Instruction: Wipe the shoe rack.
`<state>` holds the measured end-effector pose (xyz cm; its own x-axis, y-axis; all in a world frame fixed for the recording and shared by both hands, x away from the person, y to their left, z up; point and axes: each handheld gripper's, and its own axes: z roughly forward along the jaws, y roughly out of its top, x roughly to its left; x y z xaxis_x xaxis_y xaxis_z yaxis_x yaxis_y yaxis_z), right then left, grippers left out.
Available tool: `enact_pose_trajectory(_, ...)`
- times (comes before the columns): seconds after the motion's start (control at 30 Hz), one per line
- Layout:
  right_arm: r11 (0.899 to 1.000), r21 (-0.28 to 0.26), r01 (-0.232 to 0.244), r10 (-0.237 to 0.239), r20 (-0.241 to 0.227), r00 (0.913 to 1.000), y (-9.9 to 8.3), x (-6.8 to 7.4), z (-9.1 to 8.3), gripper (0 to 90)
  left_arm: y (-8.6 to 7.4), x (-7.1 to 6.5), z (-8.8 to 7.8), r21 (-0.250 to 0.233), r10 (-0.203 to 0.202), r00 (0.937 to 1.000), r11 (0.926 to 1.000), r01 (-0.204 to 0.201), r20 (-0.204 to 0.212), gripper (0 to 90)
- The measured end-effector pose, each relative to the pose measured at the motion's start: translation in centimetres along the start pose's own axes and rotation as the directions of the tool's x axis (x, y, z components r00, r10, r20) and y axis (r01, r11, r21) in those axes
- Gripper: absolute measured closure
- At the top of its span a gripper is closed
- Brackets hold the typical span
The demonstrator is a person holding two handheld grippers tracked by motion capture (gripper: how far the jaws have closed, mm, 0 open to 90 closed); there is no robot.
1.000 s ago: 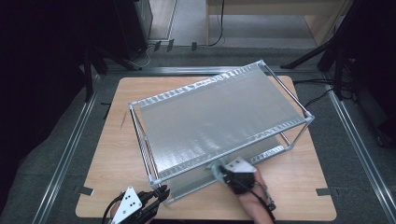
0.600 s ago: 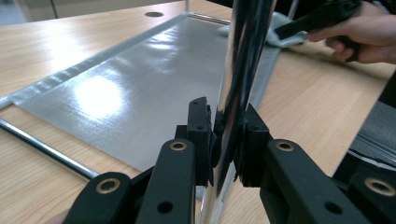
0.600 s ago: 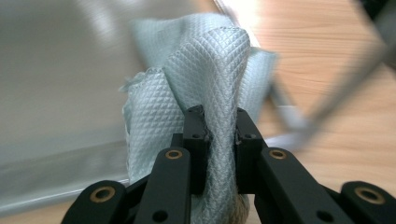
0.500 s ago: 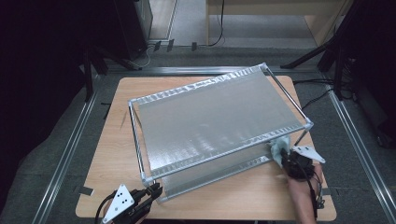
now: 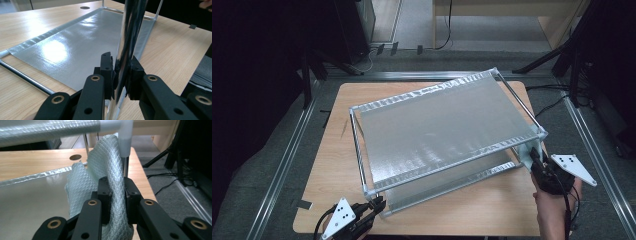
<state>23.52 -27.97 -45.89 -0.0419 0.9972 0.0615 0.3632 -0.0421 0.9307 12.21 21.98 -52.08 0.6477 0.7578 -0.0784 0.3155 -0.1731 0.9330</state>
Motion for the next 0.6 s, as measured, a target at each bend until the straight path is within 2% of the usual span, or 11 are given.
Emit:
enact_pose_trajectory(0.1, 1.0, 0.022, 0.01, -0.01, 0.001, 0.9999, -0.8, 0.1, -0.2, 79.2, 0.0, 0.0, 0.0, 0.0, -0.003, 1.0, 1.0, 0.003, -0.002, 79.2)
enact_pose_trajectory(0.2, 0.993, 0.111, 0.024, -0.025, 0.008, 0.9997, -2.9, -0.3, 1.2, 79.0, 0.0, 0.0, 0.0, 0.001, 0.0, 1.0, 1.0, 0.0, -0.003, 79.2)
enact_pose_trajectory(0.3, 0.976, 0.219, 0.001, -0.003, 0.008, 1.0, -5.1, -1.5, 3.2, 78.5, 0.0, 0.0, 0.0, 0.001, 0.001, 1.0, 1.0, -0.001, -0.003, 79.2)
enact_pose_trajectory(0.37, 0.965, 0.263, -0.007, 0.004, 0.014, 0.9999, -6.2, -2.2, 4.0, 78.3, 0.0, 0.0, 0.0, 0.001, 0.002, 1.0, 1.0, -0.002, -0.003, 79.2)
enact_pose_trajectory(0.47, 0.961, 0.274, -0.036, 0.035, 0.008, 0.9994, -6.4, -2.8, 4.2, 77.7, 0.0, 0.0, 0.0, -0.001, 0.002, 1.0, 1.0, -0.002, -0.002, 79.2)
enact_pose_trajectory(0.6, 0.973, 0.231, -0.021, 0.017, 0.022, 0.9996, -5.4, -2.7, 3.5, 77.3, 0.0, 0.0, 0.0, 0.001, 0.006, 1.0, 1.0, -0.006, -0.006, 79.2)
